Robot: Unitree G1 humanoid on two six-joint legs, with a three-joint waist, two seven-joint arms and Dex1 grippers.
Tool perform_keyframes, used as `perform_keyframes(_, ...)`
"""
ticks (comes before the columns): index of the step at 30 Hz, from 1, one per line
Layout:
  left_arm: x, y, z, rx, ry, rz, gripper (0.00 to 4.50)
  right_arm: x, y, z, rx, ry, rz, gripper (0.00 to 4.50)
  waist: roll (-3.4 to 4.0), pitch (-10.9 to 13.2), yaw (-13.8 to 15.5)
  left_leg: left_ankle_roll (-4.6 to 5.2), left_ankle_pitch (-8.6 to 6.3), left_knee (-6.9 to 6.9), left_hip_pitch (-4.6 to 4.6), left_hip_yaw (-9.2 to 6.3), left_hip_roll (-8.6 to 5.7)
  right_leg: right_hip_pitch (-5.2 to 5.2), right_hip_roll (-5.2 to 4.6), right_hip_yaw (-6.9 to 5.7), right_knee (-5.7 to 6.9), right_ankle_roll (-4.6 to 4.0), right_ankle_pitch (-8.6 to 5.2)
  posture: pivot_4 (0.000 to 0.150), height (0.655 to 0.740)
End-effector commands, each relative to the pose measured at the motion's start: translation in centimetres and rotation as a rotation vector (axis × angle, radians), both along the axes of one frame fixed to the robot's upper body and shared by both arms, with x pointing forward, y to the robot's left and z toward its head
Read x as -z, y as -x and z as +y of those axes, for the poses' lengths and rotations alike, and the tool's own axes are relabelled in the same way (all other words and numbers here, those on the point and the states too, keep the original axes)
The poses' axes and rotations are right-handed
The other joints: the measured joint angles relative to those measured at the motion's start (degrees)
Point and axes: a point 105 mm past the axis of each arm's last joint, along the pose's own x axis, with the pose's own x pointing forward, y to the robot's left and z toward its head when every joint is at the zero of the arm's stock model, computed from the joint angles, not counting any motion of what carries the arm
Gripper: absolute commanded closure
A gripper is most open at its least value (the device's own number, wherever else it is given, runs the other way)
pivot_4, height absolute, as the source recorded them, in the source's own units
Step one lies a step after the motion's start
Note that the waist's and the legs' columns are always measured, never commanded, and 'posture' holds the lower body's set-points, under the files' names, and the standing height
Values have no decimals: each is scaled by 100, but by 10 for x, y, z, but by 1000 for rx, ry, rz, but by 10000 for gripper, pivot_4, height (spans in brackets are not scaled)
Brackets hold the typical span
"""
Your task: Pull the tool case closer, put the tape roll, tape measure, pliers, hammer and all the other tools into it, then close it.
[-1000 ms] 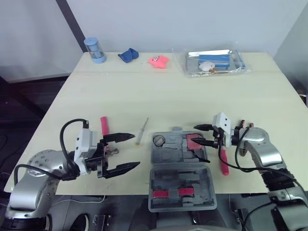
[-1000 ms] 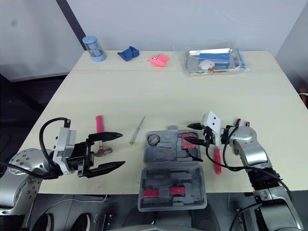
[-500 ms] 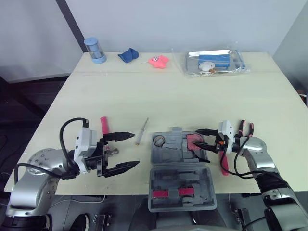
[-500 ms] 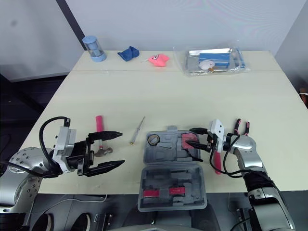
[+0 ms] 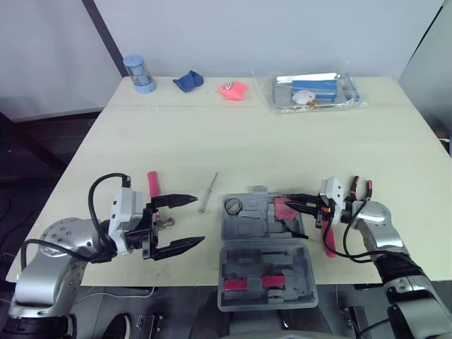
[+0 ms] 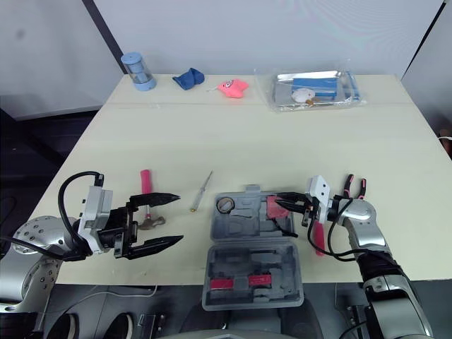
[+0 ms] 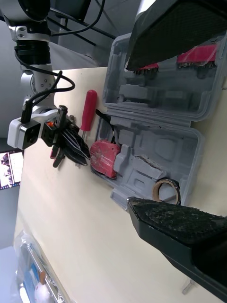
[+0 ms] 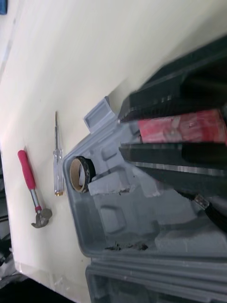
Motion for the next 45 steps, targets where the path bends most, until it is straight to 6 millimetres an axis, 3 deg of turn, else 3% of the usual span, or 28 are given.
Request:
perform_keyframes(1, -4, 1, -1, 13, 3, -25, 0, -7, -3, 1, -12, 7, -45, 37555, 0, 0, 0, 0, 0, 0, 0, 0, 0, 0, 0, 0, 0, 0, 0, 1500, 7400)
perform_keyframes(6, -3, 1, -2, 13, 3, -24, 0, 0, -4, 0, -15, 41, -30, 37555, 0, 0, 0, 0, 0, 0, 0, 0, 0, 0, 0, 0, 0, 0, 0, 1500, 7400)
perform_keyframes(20, -3, 2, -2, 11, 1, -23, 0, 71, -1, -15, 45, 366, 176, 37555, -27, -30, -6, 0, 0, 0, 35, 1, 0, 36, 0, 2, 0, 0, 0, 1500, 7400)
perform_keyframes(25, -2, 3, -2, 11, 4, -20, 0, 83, 4, -16, 42, 420, 239, 37555, -50, -58, -3, 1, -1, -21, 130, 2, 1, 133, 1, 1, -29, -2, -2, 1500, 7400)
perform_keyframes(28, -1, 5, -1, 5, 6, -10, 0, 69, 0, -9, 51, 346, 190, 37555, -62, -67, -5, 1, -1, -23, 132, 1, 3, 134, 2, 1, -30, -2, -3, 1500, 7400)
perform_keyframes(37, 3, 1, 12, -134, 54, 9, 0, -4, -4, -1, 81, 81, -33, 37555, -24, -27, 10, 0, -2, -23, 103, -2, 3, 114, 1, 1, -31, -2, -2, 1500, 7400)
perform_keyframes(40, 8, -2, 26, -231, 70, 15, 0, -29, 2, -16, 134, 13, -106, 37555, -1, -12, 12, 0, -2, -22, 94, -1, 3, 106, 0, 1, -31, -1, -2, 1500, 7400)
perform_keyframes(45, 13, -2, 48, -366, 99, 25, 0, -40, 20, -53, 258, -24, -118, 37555, -1, -9, 30, 0, -2, -24, 89, -4, 3, 107, 0, -3, -41, -1, -2, 1500, 7400)
